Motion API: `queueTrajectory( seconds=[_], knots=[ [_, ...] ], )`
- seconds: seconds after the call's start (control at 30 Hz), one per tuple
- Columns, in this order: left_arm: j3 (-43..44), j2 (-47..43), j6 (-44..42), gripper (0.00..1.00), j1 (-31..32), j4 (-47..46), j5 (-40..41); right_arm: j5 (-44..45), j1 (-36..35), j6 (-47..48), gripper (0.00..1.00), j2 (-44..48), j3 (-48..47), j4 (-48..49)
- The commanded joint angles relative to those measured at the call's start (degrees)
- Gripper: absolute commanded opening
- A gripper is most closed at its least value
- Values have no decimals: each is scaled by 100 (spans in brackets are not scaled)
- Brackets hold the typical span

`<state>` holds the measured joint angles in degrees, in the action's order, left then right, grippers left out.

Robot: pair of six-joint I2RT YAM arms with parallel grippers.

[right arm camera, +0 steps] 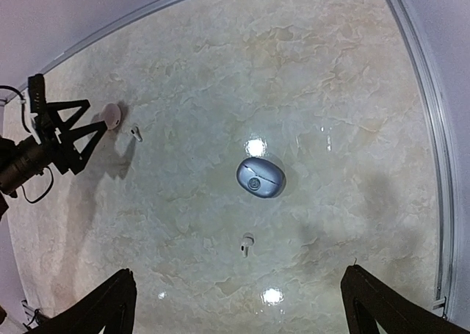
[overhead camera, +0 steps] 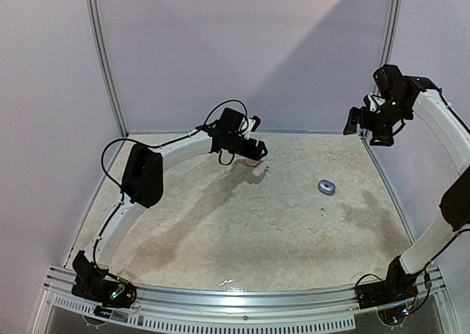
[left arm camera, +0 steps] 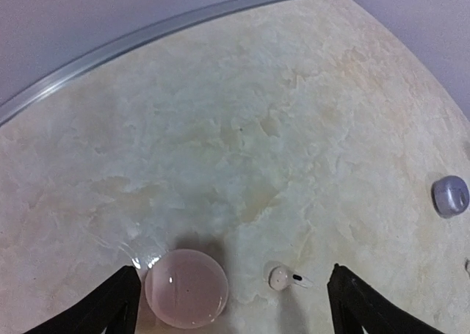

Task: Insert the wireless bluetooth earbuds into the charging case

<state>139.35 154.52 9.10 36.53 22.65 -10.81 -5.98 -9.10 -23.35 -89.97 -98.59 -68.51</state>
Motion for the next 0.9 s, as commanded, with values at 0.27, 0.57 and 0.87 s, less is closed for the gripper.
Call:
queueTrajectory(
  seconds=[0.27, 0.57, 0.87],
  knots=[
    [567, -38, -4658, 99, -476, 1264, -2736, 322, -21, -66, 99, 477, 76, -209],
    [769, 431, -8299, 97, -480, 669, -1535, 194, -21, -9, 99, 368, -114, -146],
    [278, 229, -8934, 82, -406, 896, -1406, -515, -104, -280, 99, 203, -57, 642]
  ],
)
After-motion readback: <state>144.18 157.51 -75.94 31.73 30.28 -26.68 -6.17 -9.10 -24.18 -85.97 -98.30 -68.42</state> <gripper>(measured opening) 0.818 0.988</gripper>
